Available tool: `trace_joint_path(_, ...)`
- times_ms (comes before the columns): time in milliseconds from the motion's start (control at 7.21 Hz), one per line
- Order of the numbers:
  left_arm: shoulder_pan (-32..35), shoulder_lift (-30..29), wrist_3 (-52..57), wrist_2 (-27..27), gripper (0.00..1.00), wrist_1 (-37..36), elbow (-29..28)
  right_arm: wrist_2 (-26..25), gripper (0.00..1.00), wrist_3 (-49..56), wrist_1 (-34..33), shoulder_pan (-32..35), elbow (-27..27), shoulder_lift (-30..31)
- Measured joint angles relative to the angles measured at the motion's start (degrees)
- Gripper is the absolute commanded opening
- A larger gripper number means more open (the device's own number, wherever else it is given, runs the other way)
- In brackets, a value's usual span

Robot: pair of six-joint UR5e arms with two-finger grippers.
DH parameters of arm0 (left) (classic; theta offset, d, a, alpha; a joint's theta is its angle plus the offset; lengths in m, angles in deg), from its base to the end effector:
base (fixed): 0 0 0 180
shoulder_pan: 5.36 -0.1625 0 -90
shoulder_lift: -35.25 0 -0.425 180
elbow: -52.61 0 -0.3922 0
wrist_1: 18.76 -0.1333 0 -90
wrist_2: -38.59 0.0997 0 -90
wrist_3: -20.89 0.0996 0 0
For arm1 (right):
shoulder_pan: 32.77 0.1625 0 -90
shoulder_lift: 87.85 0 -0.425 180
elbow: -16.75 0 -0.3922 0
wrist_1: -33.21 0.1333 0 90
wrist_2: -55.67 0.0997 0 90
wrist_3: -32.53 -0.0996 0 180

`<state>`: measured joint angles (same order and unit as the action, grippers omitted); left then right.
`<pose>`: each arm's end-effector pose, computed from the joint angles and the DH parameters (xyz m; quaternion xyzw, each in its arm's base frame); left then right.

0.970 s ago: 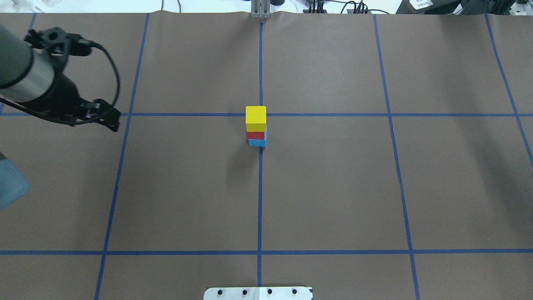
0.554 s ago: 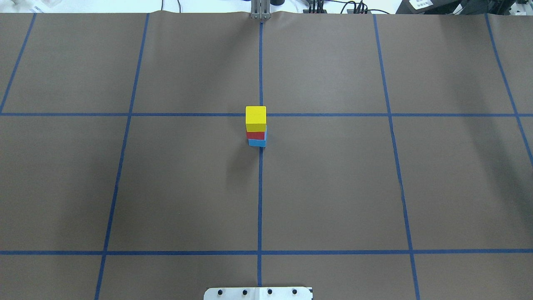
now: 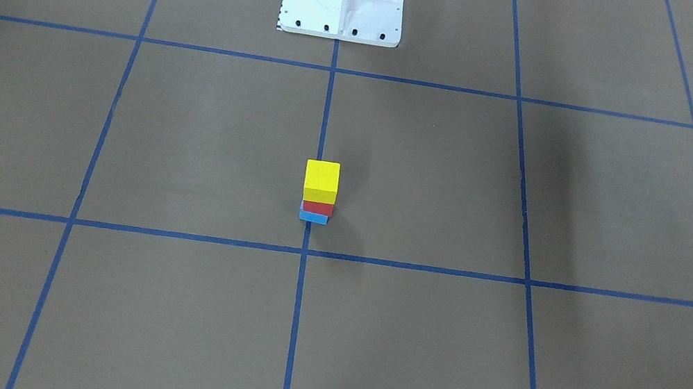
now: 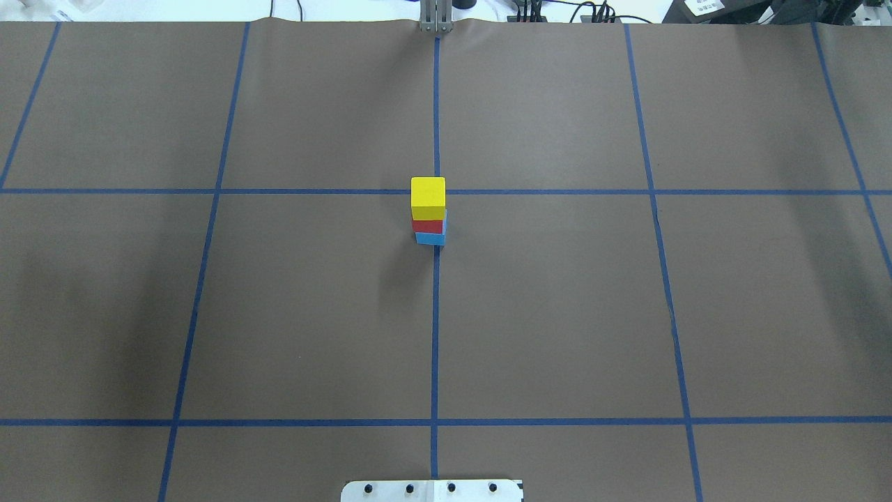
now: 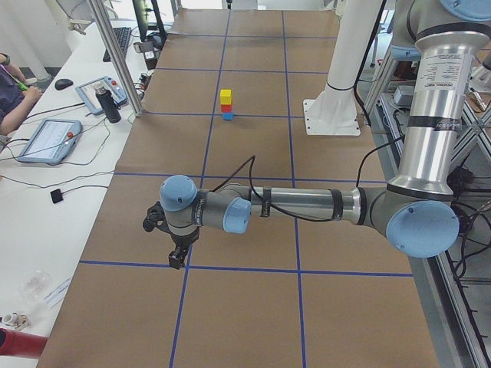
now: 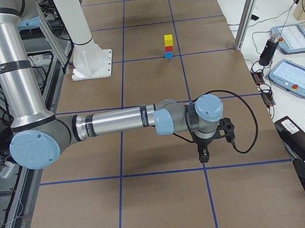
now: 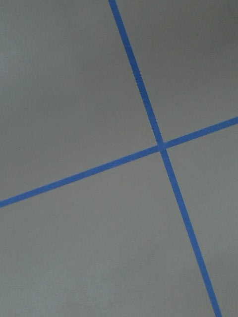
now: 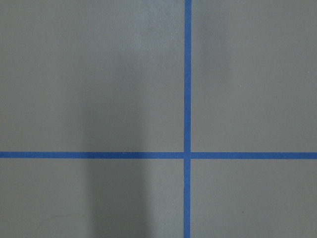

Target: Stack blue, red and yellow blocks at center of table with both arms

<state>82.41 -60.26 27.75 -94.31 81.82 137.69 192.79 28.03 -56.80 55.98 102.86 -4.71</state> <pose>-0.0442 -0.5471 0.6338 0.1052 0.3600 0.1089 0.9206 0.0484 -0.5467 0.6267 0.0036 -0.4003 0.0157 0.9163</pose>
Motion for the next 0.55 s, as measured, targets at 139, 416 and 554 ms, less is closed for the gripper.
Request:
trace_joint_path(139, 0.05, 0.00, -3.46, 0.15, 1.00, -0.02, 0.69, 0.14, 0.99, 0.06, 0.01, 0.32, 1.11, 1.28)
trace_joint_path(416, 0.05, 0.40, -7.28, 0.48, 1.00, -0.01, 2.51, -0.30, 0.99, 0.23, -0.04, 1.04, 2.04, 2.47)
trace_joint_path(554, 0.04, 0.62, -7.71, 0.57, 1.00, 0.06, 2.82, -0.46, 0.99, 0.29, -0.09, 1.60, 2.20, 2.72)
